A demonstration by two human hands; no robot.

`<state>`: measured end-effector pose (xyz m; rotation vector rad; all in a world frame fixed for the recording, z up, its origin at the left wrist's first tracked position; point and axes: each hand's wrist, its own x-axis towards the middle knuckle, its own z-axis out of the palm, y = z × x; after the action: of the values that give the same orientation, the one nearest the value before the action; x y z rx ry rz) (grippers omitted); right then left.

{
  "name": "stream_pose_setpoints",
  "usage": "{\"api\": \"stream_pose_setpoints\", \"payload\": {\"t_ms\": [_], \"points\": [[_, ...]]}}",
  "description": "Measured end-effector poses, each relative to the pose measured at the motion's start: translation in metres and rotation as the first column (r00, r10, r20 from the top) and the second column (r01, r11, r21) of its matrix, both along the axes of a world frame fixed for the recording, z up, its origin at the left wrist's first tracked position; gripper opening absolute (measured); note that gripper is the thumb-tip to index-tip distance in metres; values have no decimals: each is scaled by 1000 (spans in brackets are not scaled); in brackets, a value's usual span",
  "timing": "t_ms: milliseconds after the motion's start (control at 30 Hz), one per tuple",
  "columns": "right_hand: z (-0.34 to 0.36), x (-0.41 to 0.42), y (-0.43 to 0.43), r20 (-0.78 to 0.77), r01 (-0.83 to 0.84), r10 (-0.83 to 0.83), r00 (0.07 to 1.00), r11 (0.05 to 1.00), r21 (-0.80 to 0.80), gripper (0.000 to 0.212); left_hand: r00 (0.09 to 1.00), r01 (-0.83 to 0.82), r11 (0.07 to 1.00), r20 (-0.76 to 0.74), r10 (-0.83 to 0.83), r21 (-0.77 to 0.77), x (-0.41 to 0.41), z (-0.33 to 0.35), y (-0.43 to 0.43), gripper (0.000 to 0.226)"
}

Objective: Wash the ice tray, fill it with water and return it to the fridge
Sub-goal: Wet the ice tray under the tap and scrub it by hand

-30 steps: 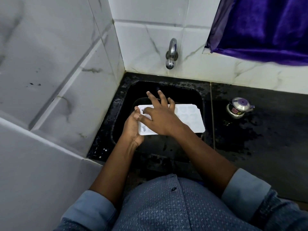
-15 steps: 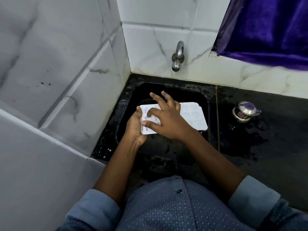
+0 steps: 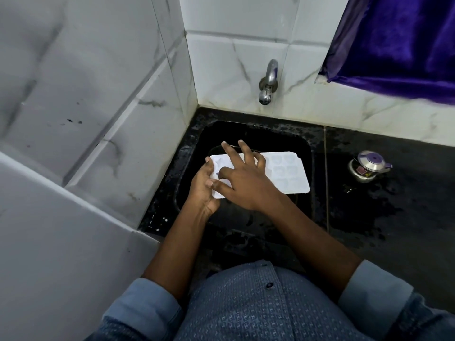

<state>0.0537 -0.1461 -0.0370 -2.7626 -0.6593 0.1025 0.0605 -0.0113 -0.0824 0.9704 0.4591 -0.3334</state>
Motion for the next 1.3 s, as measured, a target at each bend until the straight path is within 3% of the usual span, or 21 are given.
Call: {"api": "stream_pose_setpoints", "payload": {"t_ms": [200,333,533,1167,1300], "points": [[5,-2,5,4,26,-26,1000,1000,4,80,1000,-4,1000,10,4,-27,-2,7,-1,60],[7,-3,5,7,37,-37,999,999,-7,78,1000,2,1000,15,-2,-30,0,7,-1,59],[8,-3,4,-14,22,-22,1000,1000,-14,58,1000,-1,1000,5,1,-25,0,3,-2,65],[9,2,-1,31,32,-32,999,999,-19,72,999,2,1000,39,-2,3,2,6,-2,65],[4,2,-3,4,2,-2,1000,1000,18,65,1000,7,1000,18,-7,-14,2,12,-1,63]]}}
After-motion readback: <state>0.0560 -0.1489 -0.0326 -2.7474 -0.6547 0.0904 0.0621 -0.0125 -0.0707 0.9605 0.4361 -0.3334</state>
